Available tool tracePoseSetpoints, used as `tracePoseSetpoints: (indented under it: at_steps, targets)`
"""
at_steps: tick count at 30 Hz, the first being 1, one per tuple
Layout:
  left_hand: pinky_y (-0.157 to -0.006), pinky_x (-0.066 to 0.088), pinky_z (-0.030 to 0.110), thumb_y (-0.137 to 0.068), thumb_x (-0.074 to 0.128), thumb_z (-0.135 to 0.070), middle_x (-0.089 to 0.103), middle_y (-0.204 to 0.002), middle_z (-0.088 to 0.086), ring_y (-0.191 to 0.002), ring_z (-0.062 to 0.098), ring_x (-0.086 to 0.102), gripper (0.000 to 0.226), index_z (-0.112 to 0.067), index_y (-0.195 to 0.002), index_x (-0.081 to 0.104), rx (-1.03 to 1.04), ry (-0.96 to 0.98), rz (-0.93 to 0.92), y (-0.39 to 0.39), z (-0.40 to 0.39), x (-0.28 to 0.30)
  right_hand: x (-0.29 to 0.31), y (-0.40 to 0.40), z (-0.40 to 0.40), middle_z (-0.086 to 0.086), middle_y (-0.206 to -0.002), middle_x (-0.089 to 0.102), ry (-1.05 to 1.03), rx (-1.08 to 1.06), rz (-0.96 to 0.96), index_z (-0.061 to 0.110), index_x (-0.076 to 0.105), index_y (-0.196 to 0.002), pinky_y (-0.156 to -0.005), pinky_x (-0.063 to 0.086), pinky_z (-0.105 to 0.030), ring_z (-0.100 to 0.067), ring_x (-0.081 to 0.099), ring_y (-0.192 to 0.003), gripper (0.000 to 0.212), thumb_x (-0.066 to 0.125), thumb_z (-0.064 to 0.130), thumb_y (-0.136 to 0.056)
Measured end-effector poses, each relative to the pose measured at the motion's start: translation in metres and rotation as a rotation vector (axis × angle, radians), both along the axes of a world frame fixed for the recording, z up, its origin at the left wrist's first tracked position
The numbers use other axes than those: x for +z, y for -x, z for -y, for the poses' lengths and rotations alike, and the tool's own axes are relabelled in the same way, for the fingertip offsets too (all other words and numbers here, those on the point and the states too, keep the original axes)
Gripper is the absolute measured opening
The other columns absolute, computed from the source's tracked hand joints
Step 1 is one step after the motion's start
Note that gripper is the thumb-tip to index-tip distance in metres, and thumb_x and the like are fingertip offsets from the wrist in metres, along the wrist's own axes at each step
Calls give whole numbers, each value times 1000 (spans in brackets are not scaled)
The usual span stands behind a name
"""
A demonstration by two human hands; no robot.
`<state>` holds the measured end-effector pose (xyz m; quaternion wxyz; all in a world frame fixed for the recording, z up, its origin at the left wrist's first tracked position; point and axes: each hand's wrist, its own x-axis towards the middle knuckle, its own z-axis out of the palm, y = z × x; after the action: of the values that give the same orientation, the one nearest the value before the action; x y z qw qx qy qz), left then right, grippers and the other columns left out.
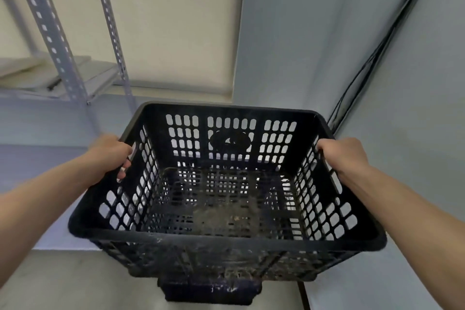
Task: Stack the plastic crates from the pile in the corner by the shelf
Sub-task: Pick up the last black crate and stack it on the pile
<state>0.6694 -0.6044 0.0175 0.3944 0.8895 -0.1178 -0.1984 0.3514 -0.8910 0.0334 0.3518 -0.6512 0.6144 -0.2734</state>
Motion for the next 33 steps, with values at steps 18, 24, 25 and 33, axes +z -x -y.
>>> tracePoseSetpoints:
  at_steps: [18, 24, 25, 33]
  targets:
    - [-41, 46, 28, -94, 45, -2, 59, -74, 27, -41, 27, 50, 14, 9, -91, 53, -127, -75, -26, -84, 61, 8, -8, -61, 58, -18, -89, 72, -85, -17, -2, -2, 72, -96, -77, 56, -44, -37, 70, -82, 53, 78, 40, -65]
    - [-45, 46, 31, -93, 43, 1, 56, -74, 27, -42, 27, 48, 16, 11, -101, 53, -120, -81, -43, -96, 63, 0, -22, -62, 50, -12, -69, 64, 15, 53, -106, -1, 68, -76, -63, 45, -37, -31, 62, -64, 34, 72, 32, -79]
    - [-47, 46, 31, -93, 43, 1, 56, -73, 27, -42, 27, 48, 16, 11, -101, 53, -114, -81, -37, -96, 62, -2, -25, -62, 48, -9, -68, 65, 29, 82, -163, 2, 67, -75, -63, 45, -37, -30, 63, -64, 33, 70, 34, -79]
    - [-47, 44, 31, -98, 43, -4, 58, -71, 25, -39, 27, 50, 7, -1, -95, 49, -171, -21, -87, -95, 54, -6, -25, -45, 65, -13, -76, 72, -3, 302, -183, 2, 70, -95, -75, 53, -40, -29, 69, -70, 21, 76, 21, -86]
